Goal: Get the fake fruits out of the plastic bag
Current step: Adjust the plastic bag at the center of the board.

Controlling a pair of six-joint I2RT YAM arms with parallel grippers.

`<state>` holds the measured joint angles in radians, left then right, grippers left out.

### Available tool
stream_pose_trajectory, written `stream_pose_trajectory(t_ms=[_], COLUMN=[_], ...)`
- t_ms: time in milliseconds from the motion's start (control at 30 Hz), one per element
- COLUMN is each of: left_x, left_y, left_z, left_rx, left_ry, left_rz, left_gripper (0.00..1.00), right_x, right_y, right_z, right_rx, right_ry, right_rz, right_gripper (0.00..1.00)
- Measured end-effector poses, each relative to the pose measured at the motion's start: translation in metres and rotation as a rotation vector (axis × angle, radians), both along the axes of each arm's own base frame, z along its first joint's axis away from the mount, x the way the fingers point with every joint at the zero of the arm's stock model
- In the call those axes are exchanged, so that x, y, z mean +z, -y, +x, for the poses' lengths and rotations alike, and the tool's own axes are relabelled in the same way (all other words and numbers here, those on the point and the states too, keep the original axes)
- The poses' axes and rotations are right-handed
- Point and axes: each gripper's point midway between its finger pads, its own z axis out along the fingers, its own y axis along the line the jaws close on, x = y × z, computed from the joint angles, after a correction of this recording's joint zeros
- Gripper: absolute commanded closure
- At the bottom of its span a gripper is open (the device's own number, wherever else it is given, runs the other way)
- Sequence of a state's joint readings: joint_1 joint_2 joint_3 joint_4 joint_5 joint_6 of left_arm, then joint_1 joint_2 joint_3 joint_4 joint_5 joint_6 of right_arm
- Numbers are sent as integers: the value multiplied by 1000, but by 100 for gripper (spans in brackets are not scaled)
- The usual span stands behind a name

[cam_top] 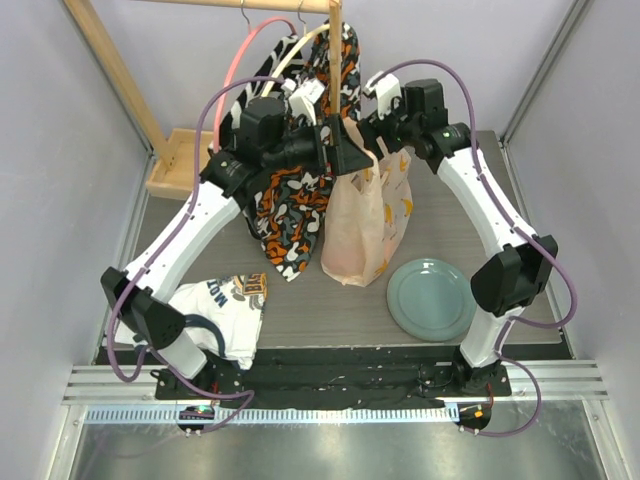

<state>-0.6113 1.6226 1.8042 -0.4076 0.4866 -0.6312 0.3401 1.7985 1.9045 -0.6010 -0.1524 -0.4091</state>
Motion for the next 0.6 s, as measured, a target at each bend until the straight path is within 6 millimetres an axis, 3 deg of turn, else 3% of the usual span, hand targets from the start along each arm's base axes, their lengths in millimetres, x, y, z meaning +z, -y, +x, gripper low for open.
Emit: stream_pose_trajectory(t_ms=[133, 333, 433, 600], left_x=[-2, 1, 13, 40], left_y=[15, 15, 8, -4], left_z=[3, -7, -17, -39], left_rx=[-13, -26, -31, -64], left_ry=[-15, -14, 9, 69], left_rz=[-11, -1, -5, -34], left_gripper=[3, 6, 8, 10], right_x=[25, 29, 24, -7], right_y=[-4, -4, -8, -13], right_z=[12, 20, 32, 55], right_rx=[-1, 12, 24, 27], right_ry=[71, 107, 110, 67], right_rz=[25, 13, 12, 3], right_gripper=[17, 16, 16, 16])
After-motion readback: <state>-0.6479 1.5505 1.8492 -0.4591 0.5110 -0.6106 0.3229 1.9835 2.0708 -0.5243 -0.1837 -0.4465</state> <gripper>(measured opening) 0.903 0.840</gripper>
